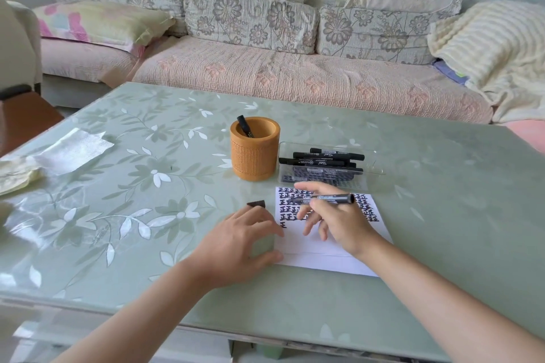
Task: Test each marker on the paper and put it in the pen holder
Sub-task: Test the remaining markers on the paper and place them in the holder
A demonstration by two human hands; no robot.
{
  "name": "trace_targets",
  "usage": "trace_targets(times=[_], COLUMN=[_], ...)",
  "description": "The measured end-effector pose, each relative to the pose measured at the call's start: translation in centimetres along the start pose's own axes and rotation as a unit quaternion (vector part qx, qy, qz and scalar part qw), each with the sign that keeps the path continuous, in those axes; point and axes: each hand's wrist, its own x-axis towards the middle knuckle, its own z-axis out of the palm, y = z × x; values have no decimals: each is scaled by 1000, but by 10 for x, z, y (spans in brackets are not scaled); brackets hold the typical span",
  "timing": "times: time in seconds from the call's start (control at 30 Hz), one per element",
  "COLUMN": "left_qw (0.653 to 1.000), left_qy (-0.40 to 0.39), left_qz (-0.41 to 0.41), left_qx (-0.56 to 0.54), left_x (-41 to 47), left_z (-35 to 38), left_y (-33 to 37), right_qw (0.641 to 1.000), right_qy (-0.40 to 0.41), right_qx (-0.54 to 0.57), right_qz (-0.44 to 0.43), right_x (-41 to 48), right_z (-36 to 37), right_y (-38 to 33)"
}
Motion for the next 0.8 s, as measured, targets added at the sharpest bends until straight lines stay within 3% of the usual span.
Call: trace_targets(times=[0.2, 0.8], left_qw=[999, 1000], left_qy=[-26, -3], left_qz=[-5, -15], left_qx=[31, 24], left_x=[-3, -1], left_z=[3, 6], left_y=[-2, -3], right_qw=[997, 991], right_qy=[33, 29], right_qx=[-59, -128], right_qz=[24, -28], right_x=[1, 7], right_z=[5, 10], right_y=[11, 36])
